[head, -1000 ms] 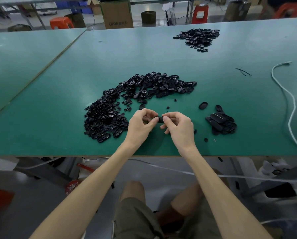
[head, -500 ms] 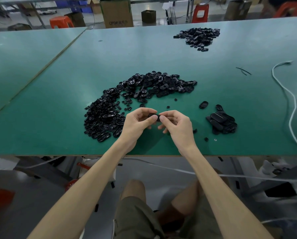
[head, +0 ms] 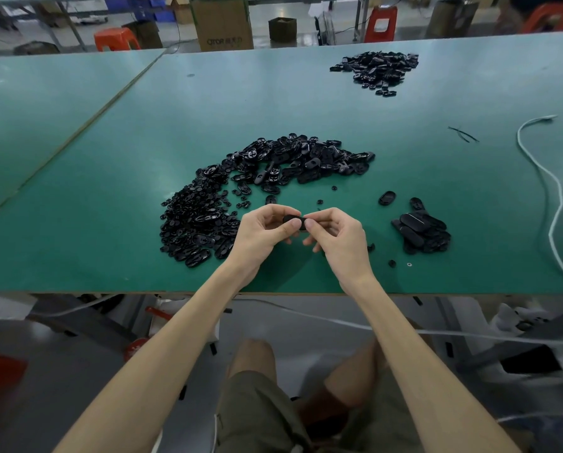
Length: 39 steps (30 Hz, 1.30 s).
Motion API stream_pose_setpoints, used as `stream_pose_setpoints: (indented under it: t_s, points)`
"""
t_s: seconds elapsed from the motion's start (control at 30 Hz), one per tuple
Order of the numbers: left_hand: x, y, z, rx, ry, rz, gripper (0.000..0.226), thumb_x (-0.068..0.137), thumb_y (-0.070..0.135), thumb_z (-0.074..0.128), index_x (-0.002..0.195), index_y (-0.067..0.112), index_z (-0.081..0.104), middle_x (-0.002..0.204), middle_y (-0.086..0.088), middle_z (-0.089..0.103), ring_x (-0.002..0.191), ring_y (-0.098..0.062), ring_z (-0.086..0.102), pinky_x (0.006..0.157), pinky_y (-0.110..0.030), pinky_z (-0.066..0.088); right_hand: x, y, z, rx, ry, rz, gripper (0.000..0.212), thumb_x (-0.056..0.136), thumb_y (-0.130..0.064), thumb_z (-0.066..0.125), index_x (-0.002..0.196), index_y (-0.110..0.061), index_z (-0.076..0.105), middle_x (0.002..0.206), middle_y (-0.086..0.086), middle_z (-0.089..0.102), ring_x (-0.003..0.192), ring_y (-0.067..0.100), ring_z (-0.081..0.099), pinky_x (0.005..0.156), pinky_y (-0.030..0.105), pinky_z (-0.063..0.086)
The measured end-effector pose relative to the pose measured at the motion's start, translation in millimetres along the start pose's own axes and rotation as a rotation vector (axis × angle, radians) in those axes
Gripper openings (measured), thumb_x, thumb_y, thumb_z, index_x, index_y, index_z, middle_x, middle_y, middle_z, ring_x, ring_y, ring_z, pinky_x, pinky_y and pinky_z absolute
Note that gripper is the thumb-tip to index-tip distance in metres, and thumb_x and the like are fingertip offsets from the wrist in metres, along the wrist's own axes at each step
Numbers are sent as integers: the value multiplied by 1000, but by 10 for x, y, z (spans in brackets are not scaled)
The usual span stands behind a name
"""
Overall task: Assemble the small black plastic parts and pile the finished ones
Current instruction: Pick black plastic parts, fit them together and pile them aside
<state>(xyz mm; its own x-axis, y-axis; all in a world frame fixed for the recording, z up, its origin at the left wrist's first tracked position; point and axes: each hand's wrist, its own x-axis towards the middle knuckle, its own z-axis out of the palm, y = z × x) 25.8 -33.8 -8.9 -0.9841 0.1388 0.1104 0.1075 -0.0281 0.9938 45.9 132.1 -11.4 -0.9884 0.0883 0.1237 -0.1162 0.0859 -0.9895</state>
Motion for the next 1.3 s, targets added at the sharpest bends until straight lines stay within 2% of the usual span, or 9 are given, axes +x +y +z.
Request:
stream_pose_setpoints:
  t_s: [0.4, 0.67, 0.9, 1.1, 1.3]
  points:
    - [36, -13, -76, -49, -65, -51, 16, 90, 1, 74, 104, 8, 76, 86, -12, 75, 76, -19, 70, 75, -26, 58, -3, 6, -3, 5, 22, 5, 1, 96, -8, 71, 97, -8, 71, 79, 5, 75, 65, 14, 71, 57, 25, 52]
    - [39, -4, -26, 2, -19, -53, 13, 93, 4, 73, 106, 2, 74, 87, -9, 76, 75, -17, 70, 73, -26, 60, 0, 11, 3, -24, 1, -1, 4, 95, -10, 72, 93, -12, 71, 76, 0, 75, 64, 14, 71, 56, 23, 51]
    - [58, 17, -78, -91, -86, -104, 17, 91, 6, 73, 108, 5, 76, 92, -15, 76, 81, -20, 73, 77, -26, 59, -3, -1, 8, -11, 27, -2, 2, 97, -9, 70, 97, -7, 71, 77, 3, 76, 63, 13, 70, 56, 23, 51]
    - [67, 32, -119, -139, -120, -149, 22, 87, 6, 76, 109, 4, 75, 92, -19, 75, 81, -22, 72, 78, -25, 59, -5, 1, -4, -7, 30, -6, 2, 97, -9, 70, 96, -10, 71, 75, 1, 75, 64, 14, 71, 55, 23, 50]
    - [69, 38, -90, -82, -102, -146, 21, 88, 6, 77, 108, 2, 74, 89, -17, 74, 79, -21, 71, 78, -25, 59, -3, 14, 10, -15, 14, 4, 5, 96, -9, 71, 93, -13, 71, 74, -1, 76, 64, 14, 71, 56, 23, 50]
